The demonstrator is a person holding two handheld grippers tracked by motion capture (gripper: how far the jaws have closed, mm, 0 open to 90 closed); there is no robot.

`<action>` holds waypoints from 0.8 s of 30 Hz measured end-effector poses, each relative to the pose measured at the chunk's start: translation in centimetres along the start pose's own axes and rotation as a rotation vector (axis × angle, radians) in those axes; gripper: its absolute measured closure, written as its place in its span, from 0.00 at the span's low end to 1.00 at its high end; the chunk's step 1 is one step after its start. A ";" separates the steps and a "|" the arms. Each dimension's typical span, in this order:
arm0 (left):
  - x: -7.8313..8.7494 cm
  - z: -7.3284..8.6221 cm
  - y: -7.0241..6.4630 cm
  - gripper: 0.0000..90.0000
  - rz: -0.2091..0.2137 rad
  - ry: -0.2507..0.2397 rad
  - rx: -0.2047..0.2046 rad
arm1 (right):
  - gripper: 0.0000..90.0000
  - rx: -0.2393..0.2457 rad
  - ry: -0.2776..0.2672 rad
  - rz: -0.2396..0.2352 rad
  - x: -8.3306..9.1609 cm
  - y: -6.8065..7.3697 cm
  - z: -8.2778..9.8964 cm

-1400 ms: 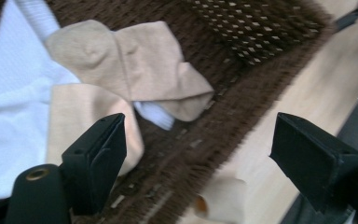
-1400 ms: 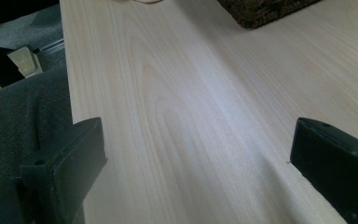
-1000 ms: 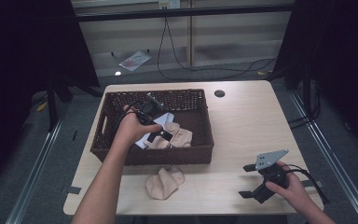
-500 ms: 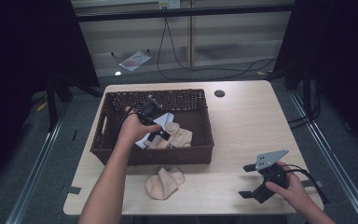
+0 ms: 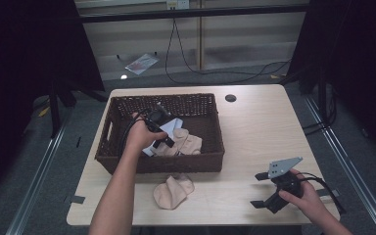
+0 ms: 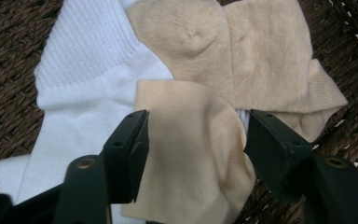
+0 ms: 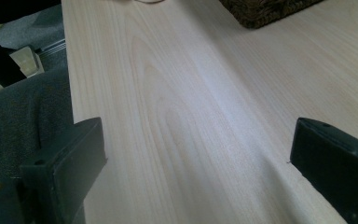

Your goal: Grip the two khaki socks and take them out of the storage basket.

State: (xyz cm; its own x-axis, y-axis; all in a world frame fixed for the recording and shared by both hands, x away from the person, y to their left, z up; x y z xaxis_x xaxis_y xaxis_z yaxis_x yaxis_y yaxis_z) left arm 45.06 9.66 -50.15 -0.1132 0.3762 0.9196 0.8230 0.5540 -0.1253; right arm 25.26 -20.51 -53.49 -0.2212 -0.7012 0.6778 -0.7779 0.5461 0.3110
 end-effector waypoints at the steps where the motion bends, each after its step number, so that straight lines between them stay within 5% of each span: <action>1: -0.1 0.0 0.0 0.50 0.003 0.002 -0.002 | 0.03 0.001 0.000 0.000 0.0 0.0 0.0; 7: -0.9 0.1 -0.1 0.60 0.016 0.024 -0.030 | 0.03 0.003 -0.003 -0.003 0.0 0.0 0.0; 13: -1.0 0.3 -0.4 0.92 0.029 0.060 -0.051 | 0.03 0.008 0.000 -0.001 0.1 -0.1 0.0; 24: 2.1 0.1 -0.8 0.94 0.066 0.033 -0.004 | 0.03 0.006 -0.001 -0.001 0.1 0.0 0.0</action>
State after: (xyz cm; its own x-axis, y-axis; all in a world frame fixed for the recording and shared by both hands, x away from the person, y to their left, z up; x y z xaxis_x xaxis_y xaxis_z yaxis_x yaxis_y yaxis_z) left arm 44.08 10.11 -48.20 -0.0405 0.3867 0.9213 0.8303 0.5260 -0.1843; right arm 25.27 -20.61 -53.43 -0.2212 -0.7024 0.6765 -0.7816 0.5425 0.3078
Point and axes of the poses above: each handheld gripper's, and its own axes: x roughly backward along the jaws, z roughly out of its underside, y roughly to its left, the point moved 8 cm from there along -x, roughly forward along the jaws, and after that the axes turned 10 degrees about -x, right-handed, at the moved point
